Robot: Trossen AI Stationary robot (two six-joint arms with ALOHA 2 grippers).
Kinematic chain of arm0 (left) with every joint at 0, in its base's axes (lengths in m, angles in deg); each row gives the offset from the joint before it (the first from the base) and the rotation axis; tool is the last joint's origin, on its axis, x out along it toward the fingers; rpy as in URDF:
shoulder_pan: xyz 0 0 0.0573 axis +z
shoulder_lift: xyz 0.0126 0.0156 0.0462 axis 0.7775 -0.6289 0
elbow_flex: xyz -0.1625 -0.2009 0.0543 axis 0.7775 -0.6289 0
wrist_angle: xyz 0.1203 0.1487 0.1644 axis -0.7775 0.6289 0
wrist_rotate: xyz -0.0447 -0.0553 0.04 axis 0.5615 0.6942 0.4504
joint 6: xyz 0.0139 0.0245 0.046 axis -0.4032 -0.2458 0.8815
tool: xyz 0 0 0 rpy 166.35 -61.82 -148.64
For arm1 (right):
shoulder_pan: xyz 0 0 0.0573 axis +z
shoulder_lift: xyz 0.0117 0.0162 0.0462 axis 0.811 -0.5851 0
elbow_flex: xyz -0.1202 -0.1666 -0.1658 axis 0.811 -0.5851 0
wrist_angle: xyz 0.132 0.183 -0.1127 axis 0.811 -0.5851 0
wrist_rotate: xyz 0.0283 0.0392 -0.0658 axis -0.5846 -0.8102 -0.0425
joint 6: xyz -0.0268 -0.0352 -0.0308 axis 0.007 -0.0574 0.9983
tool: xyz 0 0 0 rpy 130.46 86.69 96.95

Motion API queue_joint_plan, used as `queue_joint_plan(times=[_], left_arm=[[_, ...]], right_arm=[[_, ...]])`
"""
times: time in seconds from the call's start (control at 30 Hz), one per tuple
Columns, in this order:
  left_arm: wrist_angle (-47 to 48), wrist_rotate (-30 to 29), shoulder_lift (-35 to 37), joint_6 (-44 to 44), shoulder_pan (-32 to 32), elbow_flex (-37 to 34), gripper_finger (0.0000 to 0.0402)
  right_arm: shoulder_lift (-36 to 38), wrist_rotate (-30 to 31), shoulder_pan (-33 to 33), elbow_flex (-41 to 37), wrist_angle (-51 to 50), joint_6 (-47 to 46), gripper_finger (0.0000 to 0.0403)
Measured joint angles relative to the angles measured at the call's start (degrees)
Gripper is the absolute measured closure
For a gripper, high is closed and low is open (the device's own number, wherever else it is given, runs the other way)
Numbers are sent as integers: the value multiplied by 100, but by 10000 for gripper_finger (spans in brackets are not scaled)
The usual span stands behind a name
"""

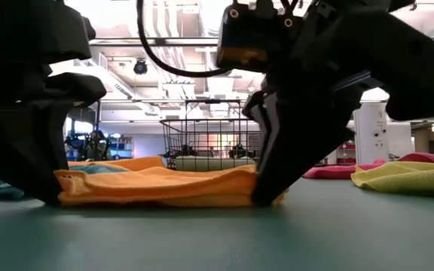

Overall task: Fold microfiber towels
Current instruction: Fold the orange microfiber cloth

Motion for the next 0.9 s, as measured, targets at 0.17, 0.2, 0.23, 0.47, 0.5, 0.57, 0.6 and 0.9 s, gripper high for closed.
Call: queue_joint_plan(times=[0.17,0.2,0.23,0.47,0.5,0.57,0.6,0.9], left_arm=[[-15,470,166,-7,-1,215,396],[-16,599,198,-7,-2,277,396],[-5,742,227,-11,-2,342,396],[721,1265,268,-440,-7,1187,396],[986,1267,268,-548,-8,1322,396],[1467,1240,268,-713,-9,1549,396],[1642,1199,270,-762,-9,1617,396],[2321,505,275,-1210,381,1670,396]], right_arm=[[367,-38,77,16,-397,-337,393],[451,-69,110,19,-428,-425,393],[547,-145,138,25,-449,-494,393],[1064,-392,326,27,-600,-1459,394],[1117,-396,352,27,-587,-1590,394],[1200,-392,410,27,-600,-1820,394],[1224,-388,412,27,-607,-1864,394],[1178,431,96,31,-1238,-2079,394]])
